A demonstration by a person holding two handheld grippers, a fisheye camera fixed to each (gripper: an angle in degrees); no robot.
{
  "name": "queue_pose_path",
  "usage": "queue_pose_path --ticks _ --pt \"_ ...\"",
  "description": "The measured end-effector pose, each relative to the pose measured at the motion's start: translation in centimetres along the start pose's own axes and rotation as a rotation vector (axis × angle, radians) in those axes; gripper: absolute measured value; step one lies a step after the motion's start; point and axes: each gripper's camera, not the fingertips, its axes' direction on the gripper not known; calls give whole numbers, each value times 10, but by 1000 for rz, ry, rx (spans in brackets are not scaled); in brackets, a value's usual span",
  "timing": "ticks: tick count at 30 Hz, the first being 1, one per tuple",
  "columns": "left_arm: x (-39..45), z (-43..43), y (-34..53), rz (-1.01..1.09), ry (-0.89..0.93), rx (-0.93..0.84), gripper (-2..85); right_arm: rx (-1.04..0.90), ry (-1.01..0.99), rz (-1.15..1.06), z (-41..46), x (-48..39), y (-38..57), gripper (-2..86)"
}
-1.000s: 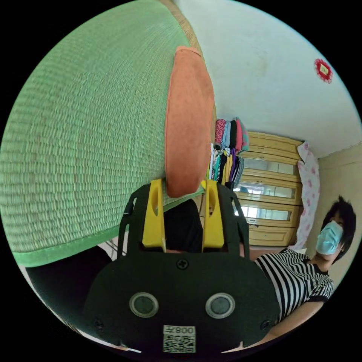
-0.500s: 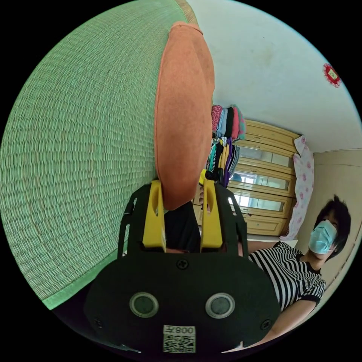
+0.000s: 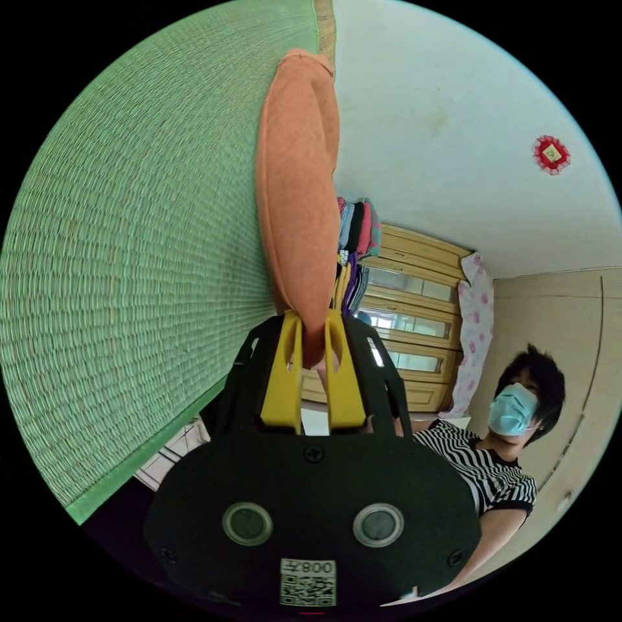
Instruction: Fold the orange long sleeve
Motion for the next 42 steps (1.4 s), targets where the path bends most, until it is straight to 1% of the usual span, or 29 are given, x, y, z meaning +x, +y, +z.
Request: queue_pose_path --ticks 5,8,12,15,18,20,24,27,29,33,37,42 --pt "-16 -6 -9 5 56 24 59 32 -99 32 6 15 15 114" --pt "-30 -10 -12 -6 79 39 59 32 -118 39 16 17 19 113" --pt "-47 -12 -14 -22 81 40 61 34 -142 41 26 17 16 107" --pt "-62 -14 -16 -39 68 34 67 22 -166 57 34 20 15 86" --pt "-79 -19 -16 -54 62 35 89 39 -214 52 32 20 20 57" --pt "-90 -21 -14 -54 75 43 126 43 -222 46 30 13 23 43" --pt "-107 -20 -12 -73 77 55 146 41 -231 31 29 -5 23 33" --pt "-118 -15 -14 -95 38 40 114 41 -209 14 27 -22 22 30" --pt "-119 -13 -10 -78 62 54 88 54 -209 -1 21 -35 22 28" --pt "-111 -14 1 -33 71 60 76 35 -197 -53 15 -64 30 27" --pt "-103 -15 27 3 69 33 71 0 -153 -112 10 -95 58 28" --pt "-110 -12 70 -19 100 19 67 -10 -139 -123 5 -106 103 23"
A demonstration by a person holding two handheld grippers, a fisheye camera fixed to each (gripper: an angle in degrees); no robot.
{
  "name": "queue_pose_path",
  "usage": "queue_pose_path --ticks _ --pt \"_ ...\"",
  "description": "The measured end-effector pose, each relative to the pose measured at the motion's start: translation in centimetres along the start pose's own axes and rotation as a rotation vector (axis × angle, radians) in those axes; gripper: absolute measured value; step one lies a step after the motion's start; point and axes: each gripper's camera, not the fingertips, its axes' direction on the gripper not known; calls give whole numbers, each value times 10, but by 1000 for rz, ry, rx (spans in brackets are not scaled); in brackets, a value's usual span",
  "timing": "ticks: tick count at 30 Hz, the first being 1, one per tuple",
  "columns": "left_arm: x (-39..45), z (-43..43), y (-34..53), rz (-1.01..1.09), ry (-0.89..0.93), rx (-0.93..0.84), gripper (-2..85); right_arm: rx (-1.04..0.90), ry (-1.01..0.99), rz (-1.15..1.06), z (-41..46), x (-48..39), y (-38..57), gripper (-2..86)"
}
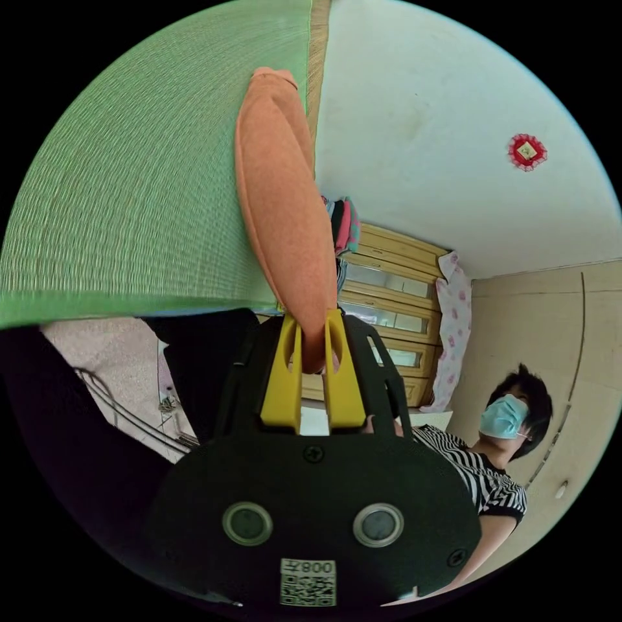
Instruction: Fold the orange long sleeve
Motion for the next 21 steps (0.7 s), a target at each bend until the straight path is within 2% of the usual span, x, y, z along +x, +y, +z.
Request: queue_pose_path --ticks 8,21 --pt "-10 9 67 -20 37 -18 67 28 -26 -6 -11 -5 63 17" --pt "10 30 124 31 20 -29 65 45 -33 -60 -30 -4 78 15"
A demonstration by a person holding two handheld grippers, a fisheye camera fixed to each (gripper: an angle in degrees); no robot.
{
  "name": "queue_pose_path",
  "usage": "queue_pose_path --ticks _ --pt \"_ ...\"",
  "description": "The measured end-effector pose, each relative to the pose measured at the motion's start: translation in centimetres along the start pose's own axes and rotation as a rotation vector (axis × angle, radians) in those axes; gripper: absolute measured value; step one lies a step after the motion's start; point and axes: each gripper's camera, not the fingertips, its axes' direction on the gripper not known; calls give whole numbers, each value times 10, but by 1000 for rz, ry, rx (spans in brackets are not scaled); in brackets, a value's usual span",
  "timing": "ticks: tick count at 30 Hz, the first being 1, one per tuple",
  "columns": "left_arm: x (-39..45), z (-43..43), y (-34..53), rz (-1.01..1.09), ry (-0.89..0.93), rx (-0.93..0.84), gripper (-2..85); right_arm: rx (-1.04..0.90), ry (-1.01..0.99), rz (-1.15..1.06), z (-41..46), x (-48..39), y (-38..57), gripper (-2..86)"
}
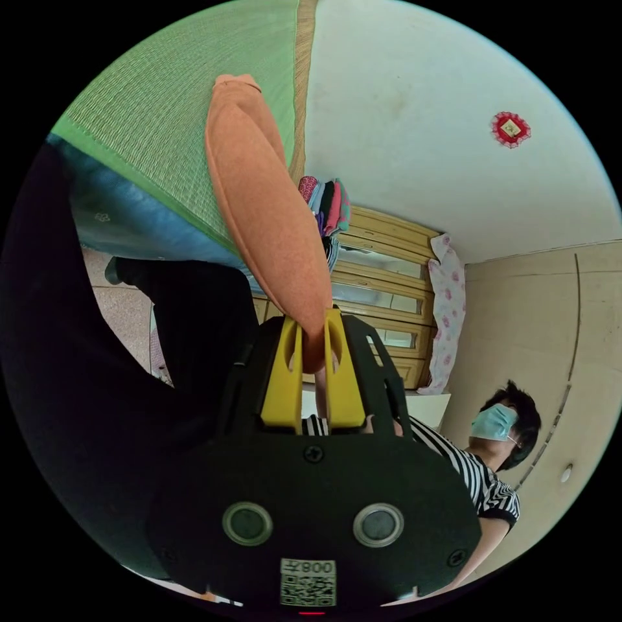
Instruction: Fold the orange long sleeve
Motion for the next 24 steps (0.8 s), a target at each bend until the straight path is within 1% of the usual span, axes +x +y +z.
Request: queue_pose_path --ticks 12,24 --pt "29 31 47 4 15 20 64 2 -36 -23 -16 40 -11 16" --pt "92 80 69 25 17 8 61 1 -90 -53 -37 104 -53 16"
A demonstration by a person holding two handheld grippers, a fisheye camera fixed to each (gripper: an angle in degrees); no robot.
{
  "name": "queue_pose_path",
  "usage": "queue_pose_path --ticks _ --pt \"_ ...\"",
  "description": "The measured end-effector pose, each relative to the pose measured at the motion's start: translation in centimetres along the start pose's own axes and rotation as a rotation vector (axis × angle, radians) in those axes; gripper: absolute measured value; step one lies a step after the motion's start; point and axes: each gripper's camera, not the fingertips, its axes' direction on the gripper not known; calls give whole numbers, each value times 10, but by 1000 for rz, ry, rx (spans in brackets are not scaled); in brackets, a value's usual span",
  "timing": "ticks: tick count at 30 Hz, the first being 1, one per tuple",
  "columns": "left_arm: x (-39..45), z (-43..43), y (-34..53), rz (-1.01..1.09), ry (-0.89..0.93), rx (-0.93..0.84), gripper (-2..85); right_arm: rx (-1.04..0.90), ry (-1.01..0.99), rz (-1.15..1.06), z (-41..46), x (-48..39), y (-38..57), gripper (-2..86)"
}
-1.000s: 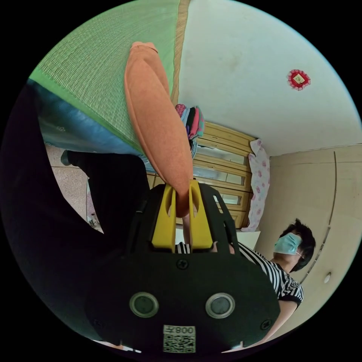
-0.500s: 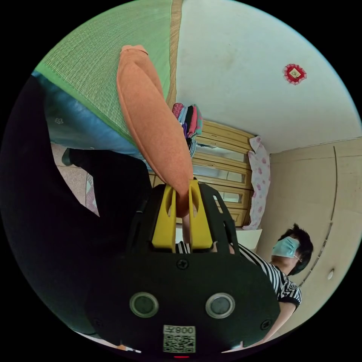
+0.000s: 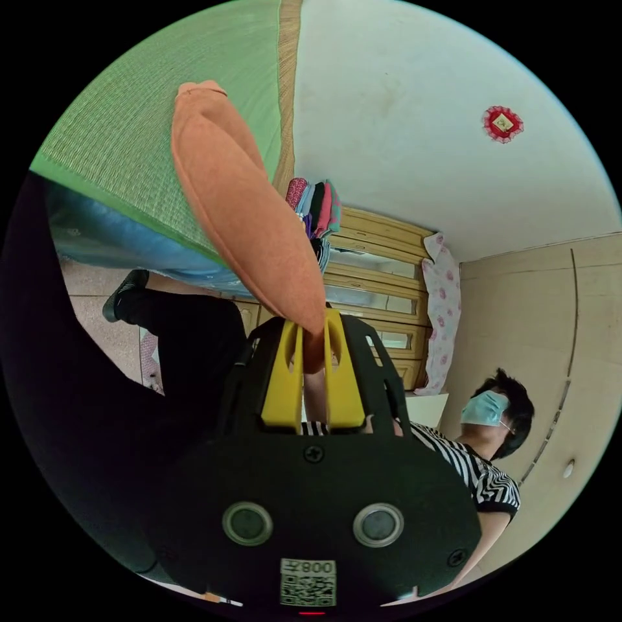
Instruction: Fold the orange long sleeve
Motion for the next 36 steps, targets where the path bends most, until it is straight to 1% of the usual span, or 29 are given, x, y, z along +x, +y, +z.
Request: queue_pose_path --ticks 10,18,23,27,32,36 --pt "82 53 -2 67 -33 7 58 -48 -12 -58 -15 51 -63 16" --pt "144 98 -13 115 -18 21 56 -56 -77 -89 -25 108 -116 16" --pt "203 140 -45 211 -31 0 56 -60 -80 -161 -38 135 -172 16" --pt "234 170 -69 240 -18 -5 56 -54 -92 -188 -48 161 -211 15" --pt "281 222 -122 286 4 -8 53 -30 -111 -230 -72 204 -291 14" --pt "311 266 -164 296 23 -12 54 10 -79 -265 -100 217 -344 15"
